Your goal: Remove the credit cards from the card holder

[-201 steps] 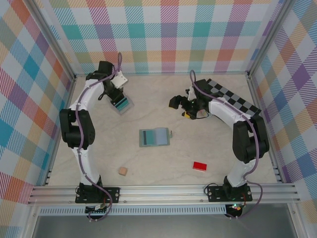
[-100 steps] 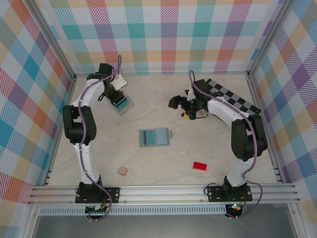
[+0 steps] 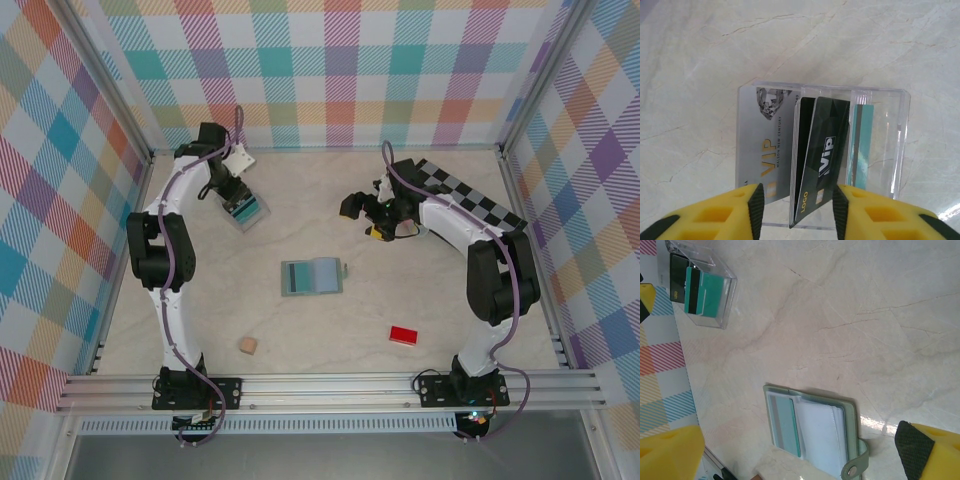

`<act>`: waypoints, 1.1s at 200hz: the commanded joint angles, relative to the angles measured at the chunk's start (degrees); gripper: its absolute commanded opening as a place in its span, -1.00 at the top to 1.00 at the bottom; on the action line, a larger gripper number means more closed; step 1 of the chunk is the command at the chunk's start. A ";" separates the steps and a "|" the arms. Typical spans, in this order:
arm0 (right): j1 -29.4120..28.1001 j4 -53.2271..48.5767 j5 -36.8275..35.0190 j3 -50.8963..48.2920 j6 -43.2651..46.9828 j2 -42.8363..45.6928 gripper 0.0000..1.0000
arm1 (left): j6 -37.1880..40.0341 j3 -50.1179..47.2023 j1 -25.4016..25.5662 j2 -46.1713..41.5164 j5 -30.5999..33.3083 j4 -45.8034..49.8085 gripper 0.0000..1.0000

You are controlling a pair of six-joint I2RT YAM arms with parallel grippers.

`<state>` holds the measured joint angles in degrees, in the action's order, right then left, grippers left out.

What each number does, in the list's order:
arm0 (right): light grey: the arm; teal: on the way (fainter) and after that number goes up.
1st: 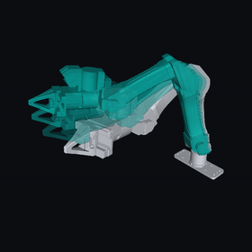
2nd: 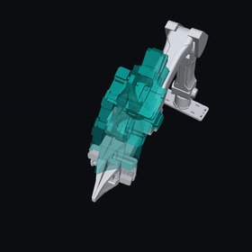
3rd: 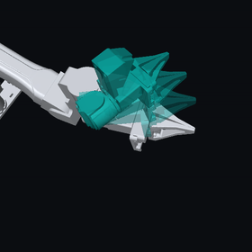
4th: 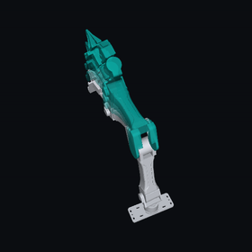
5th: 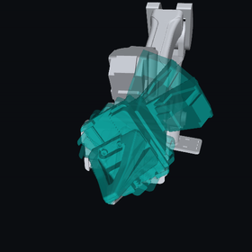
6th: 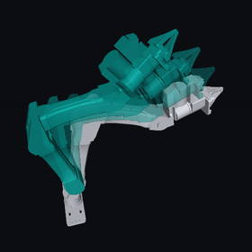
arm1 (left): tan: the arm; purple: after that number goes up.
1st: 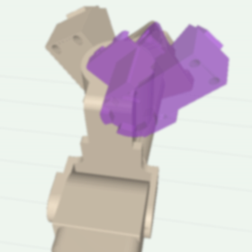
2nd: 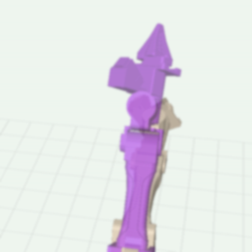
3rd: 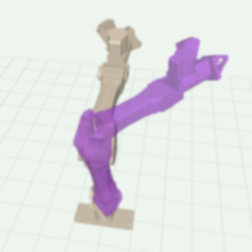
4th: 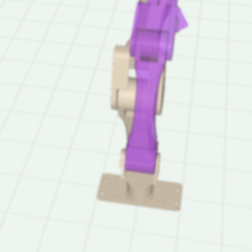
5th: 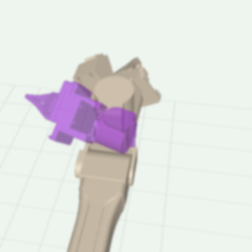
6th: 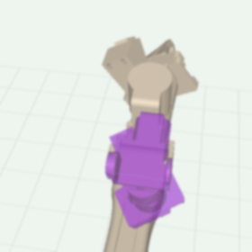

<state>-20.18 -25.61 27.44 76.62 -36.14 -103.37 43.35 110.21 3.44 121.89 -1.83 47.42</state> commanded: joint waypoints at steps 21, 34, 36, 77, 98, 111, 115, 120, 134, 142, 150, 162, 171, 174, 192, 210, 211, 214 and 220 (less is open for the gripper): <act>0.33 -1.51 0.68 1.89 1.10 0.48 -1.00 | -6.99 0.91 -0.45 -4.01 -1.19 0.01 -0.04; -0.07 -2.54 -0.49 2.25 1.86 0.89 -1.00 | -9.70 -0.24 -0.41 -6.91 -3.00 -1.08 -0.11; -0.22 -2.74 -0.69 2.29 1.99 0.98 -1.00 | -10.07 -0.48 -0.44 -7.40 -3.25 -1.23 -0.12; -6.09 -7.52 -9.36 3.65 6.19 3.25 -0.95 | -21.59 -6.09 -0.45 -17.80 -3.19 -3.26 -0.39; -10.94 -10.04 -13.95 5.38 7.30 2.50 -0.91 | -29.75 -12.60 -0.37 -24.11 -4.52 -5.57 -0.56; -13.98 -11.44 -15.39 6.70 7.58 1.74 -0.83 | -34.16 -17.34 -0.36 -28.19 -6.34 -6.16 -0.63; -14.96 -11.90 -15.83 7.13 7.55 1.57 -0.80 | -35.46 -18.94 -0.36 -29.54 -6.61 -6.54 -0.65; -16.13 -12.37 -16.52 7.55 7.52 1.30 -0.78 | -37.20 -21.26 -0.36 -31.22 -6.81 -7.21 -0.67; -19.14 -12.74 -17.80 7.76 7.09 0.31 -0.73 | -42.31 -27.55 -0.36 -36.02 -6.83 -9.33 -0.74; -20.52 -12.50 -18.36 7.84 6.41 -0.57 -0.68 | -44.85 -30.59 -0.31 -38.29 -7.02 -9.99 -0.79; -21.60 -12.30 -18.35 8.04 5.48 -1.58 -0.62 | -48.12 -33.32 -0.37 -40.32 -6.94 -10.47 -0.84; -22.47 -11.58 -16.28 8.45 4.33 -3.29 -0.54 | -52.22 -36.30 -0.37 -42.43 -6.89 -10.13 -0.90; -22.62 -10.44 -13.47 8.68 3.19 -4.60 -0.45 | -55.35 -37.99 -0.35 -43.56 -6.79 -9.50 -0.99; -22.62 -9.87 -12.60 8.65 2.82 -5.01 -0.42 | -56.29 -38.54 -0.32 -43.84 -6.79 -9.30 -1.00; -22.62 -6.61 -9.04 8.44 0.85 -6.60 -0.34 | -61.24 -41.92 -0.36 -44.85 -8.89 -9.32 -1.00; -22.53 -2.53 -8.37 7.01 -0.85 -7.30 -0.26 | -65.64 -45.86 -0.36 -45.24 -13.56 -11.97 -1.00; -22.53 -2.35 -8.37 6.94 -0.99 -7.33 -0.26 | -65.96 -46.18 -0.36 -45.24 -13.78 -12.20 -1.00; -22.46 -1.86 -8.30 6.88 -1.37 -7.54 -0.25 | -66.97 -46.83 -0.35 -45.31 -14.57 -12.83 -1.00; -22.41 -1.20 -8.12 6.88 -2.07 -8.07 -0.24 | -68.51 -48.35 -0.37 -45.35 -16.61 -14.56 -1.00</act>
<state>-43.09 -32.21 16.21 83.94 -34.68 -110.72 -14.79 66.24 3.44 77.95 -11.14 37.56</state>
